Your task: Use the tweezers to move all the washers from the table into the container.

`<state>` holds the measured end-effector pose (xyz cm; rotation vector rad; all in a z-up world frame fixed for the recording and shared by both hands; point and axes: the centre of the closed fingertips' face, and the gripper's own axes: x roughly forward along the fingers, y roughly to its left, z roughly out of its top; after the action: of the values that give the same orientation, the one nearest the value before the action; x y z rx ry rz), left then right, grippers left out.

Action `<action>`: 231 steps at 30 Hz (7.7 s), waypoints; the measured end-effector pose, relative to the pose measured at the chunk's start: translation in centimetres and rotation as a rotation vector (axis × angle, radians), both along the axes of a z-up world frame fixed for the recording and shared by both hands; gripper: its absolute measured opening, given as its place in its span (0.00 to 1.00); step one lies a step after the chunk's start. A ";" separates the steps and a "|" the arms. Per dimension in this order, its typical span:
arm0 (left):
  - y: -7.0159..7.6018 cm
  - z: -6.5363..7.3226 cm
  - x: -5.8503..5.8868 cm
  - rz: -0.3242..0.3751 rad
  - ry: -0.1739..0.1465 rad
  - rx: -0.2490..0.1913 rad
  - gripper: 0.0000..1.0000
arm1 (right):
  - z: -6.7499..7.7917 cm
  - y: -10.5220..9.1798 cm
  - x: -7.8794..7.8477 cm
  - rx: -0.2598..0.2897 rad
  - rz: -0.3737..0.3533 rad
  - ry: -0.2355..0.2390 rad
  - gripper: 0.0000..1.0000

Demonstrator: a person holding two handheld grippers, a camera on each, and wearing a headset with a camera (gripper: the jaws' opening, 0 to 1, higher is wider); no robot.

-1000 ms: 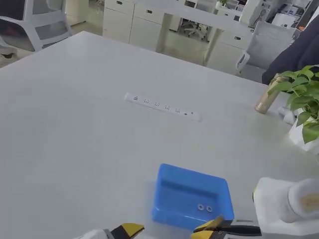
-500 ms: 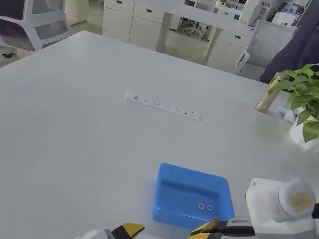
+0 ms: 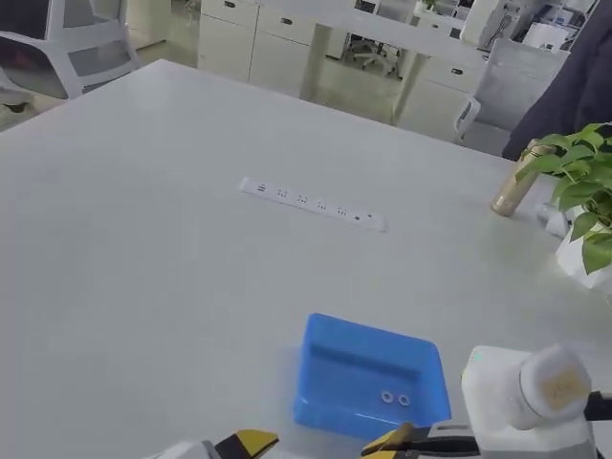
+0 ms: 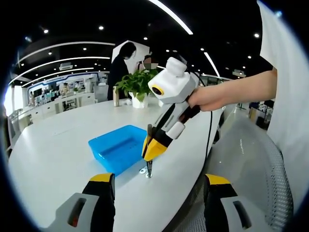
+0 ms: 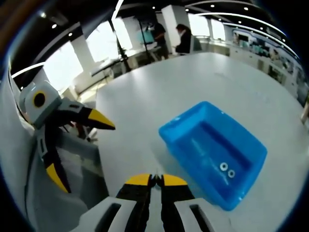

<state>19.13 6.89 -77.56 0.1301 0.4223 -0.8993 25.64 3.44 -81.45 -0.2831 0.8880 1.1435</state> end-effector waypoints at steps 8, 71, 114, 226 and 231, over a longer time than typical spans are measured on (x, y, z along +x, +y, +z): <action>0.0 0.0 0.0 -0.001 0.003 0.004 0.75 | 0.1 0.3 -0.4 -0.013 0.024 -0.018 0.03; 0.0 -0.4 -0.2 -0.007 0.015 0.009 0.73 | -0.4 0.4 -0.6 -0.070 0.123 -0.040 0.03; 0.0 -0.5 -0.2 -0.008 0.020 0.014 0.71 | 7.3 0.1 4.0 0.031 0.067 -0.272 0.02; -0.1 -0.7 -0.4 -0.019 0.035 0.010 0.69 | 0.2 0.6 1.3 -0.035 -0.006 -0.044 0.03; -0.1 -0.7 -0.4 -0.019 0.035 0.011 0.69 | -0.1 0.5 1.5 -0.038 -0.002 -0.039 0.03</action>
<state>18.73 6.78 -78.28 0.1282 0.4593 -0.9190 27.11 3.91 -81.54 -0.3344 0.8765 1.1170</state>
